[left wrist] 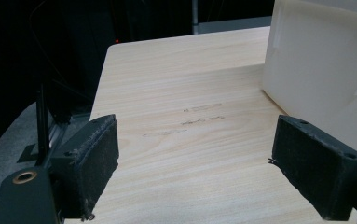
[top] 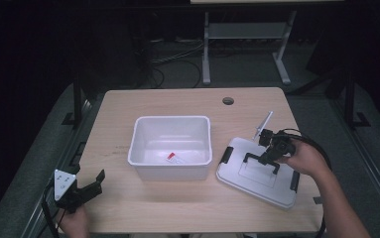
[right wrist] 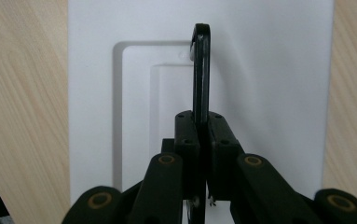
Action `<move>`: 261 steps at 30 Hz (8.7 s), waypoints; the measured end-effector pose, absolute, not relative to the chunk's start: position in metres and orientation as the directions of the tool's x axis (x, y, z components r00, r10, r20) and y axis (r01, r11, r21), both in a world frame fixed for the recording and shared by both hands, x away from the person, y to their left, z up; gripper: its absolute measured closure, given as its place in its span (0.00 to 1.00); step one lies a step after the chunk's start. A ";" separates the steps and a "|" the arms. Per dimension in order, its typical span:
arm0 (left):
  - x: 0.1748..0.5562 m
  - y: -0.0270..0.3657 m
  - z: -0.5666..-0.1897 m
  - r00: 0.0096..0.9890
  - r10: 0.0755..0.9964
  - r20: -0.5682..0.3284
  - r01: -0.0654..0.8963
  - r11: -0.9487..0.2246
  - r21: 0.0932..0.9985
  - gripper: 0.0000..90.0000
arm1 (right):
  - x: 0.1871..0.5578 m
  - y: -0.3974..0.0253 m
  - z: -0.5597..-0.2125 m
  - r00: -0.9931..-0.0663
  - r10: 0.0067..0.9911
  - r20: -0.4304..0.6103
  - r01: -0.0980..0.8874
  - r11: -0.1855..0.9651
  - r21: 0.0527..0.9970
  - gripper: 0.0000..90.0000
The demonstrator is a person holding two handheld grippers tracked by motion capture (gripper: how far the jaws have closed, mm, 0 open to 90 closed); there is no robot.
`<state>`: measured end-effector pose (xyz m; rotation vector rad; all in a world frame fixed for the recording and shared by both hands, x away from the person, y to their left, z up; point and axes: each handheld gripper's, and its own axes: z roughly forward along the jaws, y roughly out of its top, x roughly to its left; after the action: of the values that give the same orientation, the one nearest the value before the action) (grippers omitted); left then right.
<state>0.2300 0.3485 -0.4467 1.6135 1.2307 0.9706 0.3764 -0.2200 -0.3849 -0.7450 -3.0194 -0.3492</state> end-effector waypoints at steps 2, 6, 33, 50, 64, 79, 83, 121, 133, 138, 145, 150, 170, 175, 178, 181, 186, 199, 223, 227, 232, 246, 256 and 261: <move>0.230 0.349 -0.447 0.209 0.975 0.078 0.303 -0.141 0.943 0.15 | 0.376 -0.221 -0.381 -0.889 0.454 0.064 0.456 0.863 0.217 0.94; 0.230 0.349 -0.446 0.209 0.975 0.079 0.302 -0.141 0.943 0.15 | 0.373 -0.222 -0.366 -0.893 0.448 0.049 0.447 0.866 0.223 0.94; 0.229 0.351 -0.446 0.200 0.977 0.077 0.301 -0.136 0.944 0.15 | 0.351 -0.220 -0.244 -0.915 0.400 -0.049 0.378 0.894 0.241 0.94; 0.229 0.350 -0.446 0.205 0.976 0.078 0.300 -0.138 0.944 0.15 | 0.354 -0.173 -0.197 -0.943 0.323 -0.084 0.293 0.922 0.255 0.94; 0.228 0.349 -0.445 0.206 0.975 0.083 0.299 -0.143 0.944 0.15 | 0.366 -0.126 -0.197 -0.966 0.249 -0.074 0.223 0.941 0.255 0.94; 0.227 0.349 -0.445 0.204 0.975 0.085 0.298 -0.145 0.944 0.15 | 0.376 -0.079 -0.203 -0.979 0.192 -0.060 0.172 0.953 0.248 0.94; 0.228 0.349 -0.445 0.205 0.976 0.080 0.298 -0.140 0.944 0.15 | 0.378 -0.071 -0.205 -0.982 0.180 -0.057 0.160 0.954 0.252 0.94; 0.229 0.348 -0.446 0.219 0.972 0.090 0.302 -0.155 0.941 0.15 | 0.406 0.029 -0.236 -0.997 0.079 -0.022 0.071 0.969 0.237 0.94; 0.228 0.347 -0.447 0.217 0.972 0.093 0.298 -0.156 0.942 0.15 | 0.418 0.049 -0.247 -0.998 0.054 -0.007 0.051 0.970 0.237 0.94; 0.228 0.347 -0.447 0.214 0.974 0.079 0.299 -0.143 0.943 0.15 | 0.421 0.054 -0.252 -0.999 0.052 -0.001 0.050 0.972 0.230 0.94; 0.227 0.347 -0.446 0.215 0.974 0.076 0.297 -0.139 0.945 0.15 | 0.426 0.056 -0.257 -0.999 0.048 0.010 0.049 0.972 0.230 0.94; 0.227 0.350 -0.446 0.206 0.976 0.072 0.299 -0.133 0.945 0.15 | 0.427 0.056 -0.259 -0.999 0.047 0.018 0.050 0.972 0.230 0.94; 0.227 0.350 -0.446 0.205 0.976 0.078 0.298 -0.138 0.945 0.15 | 0.430 0.054 -0.267 -0.998 0.055 0.013 0.056 0.971 0.233 0.94; 0.226 0.350 -0.446 0.203 0.976 0.074 0.298 -0.134 0.945 0.15 | 0.431 0.053 -0.268 -0.998 0.059 0.020 0.062 0.969 0.240 0.93; 0.226 0.350 -0.446 0.203 0.976 0.077 0.297 -0.136 0.945 0.15 | 0.431 0.052 -0.268 -0.998 0.064 0.020 0.066 0.968 0.243 0.92; 0.226 0.349 -0.446 0.205 0.976 0.080 0.298 -0.140 0.944 0.15 | 0.431 0.051 -0.268 -0.996 0.077 0.036 0.084 0.962 0.261 0.87; 0.226 0.348 -0.446 0.206 0.975 0.080 0.297 -0.140 0.945 0.15 | 0.428 0.045 -0.264 -0.996 0.085 0.037 0.092 0.956 0.279 0.84; 0.226 0.347 -0.447 0.203 0.975 0.086 0.299 -0.145 0.943 0.15 | 0.420 0.025 -0.248 -0.994 0.109 0.015 0.109 0.945 0.310 0.78; 0.225 0.346 -0.446 0.205 0.974 0.093 0.299 -0.153 0.942 0.15 | 0.411 -0.020 -0.251 -0.985 0.170 0.015 0.166 0.933 0.320 0.76; 0.225 0.346 -0.446 0.206 0.974 0.094 0.301 -0.155 0.941 0.15 | 0.411 -0.028 -0.252 -0.983 0.184 0.016 0.180 0.931 0.317 0.75; 0.224 0.346 -0.447 0.205 0.974 0.097 0.302 -0.158 0.940 0.15 | 0.410 -0.038 -0.254 -0.979 0.203 0.015 0.197 0.929 0.313 0.74; 0.224 0.346 -0.447 0.204 0.974 0.102 0.304 -0.162 0.939 0.15 | 0.407 -0.064 -0.257 -0.967 0.253 0.015 0.244 0.917 0.316 0.68; 0.225 0.345 -0.448 0.208 0.973 0.104 0.306 -0.166 0.938 0.15 | 0.407 -0.084 -0.265 -0.957 0.289 0.023 0.281 0.904 0.323 0.65; 0.224 0.345 -0.448 0.208 0.973 0.102 0.306 -0.164 0.938 0.15 | 0.406 -0.091 -0.270 -0.952 0.307 0.024 0.298 0.899 0.320 0.61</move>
<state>0.2243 0.3450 -0.4480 1.6346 1.2271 0.9894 0.4062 -0.0914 -0.2698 -0.4914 -3.0881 -0.5142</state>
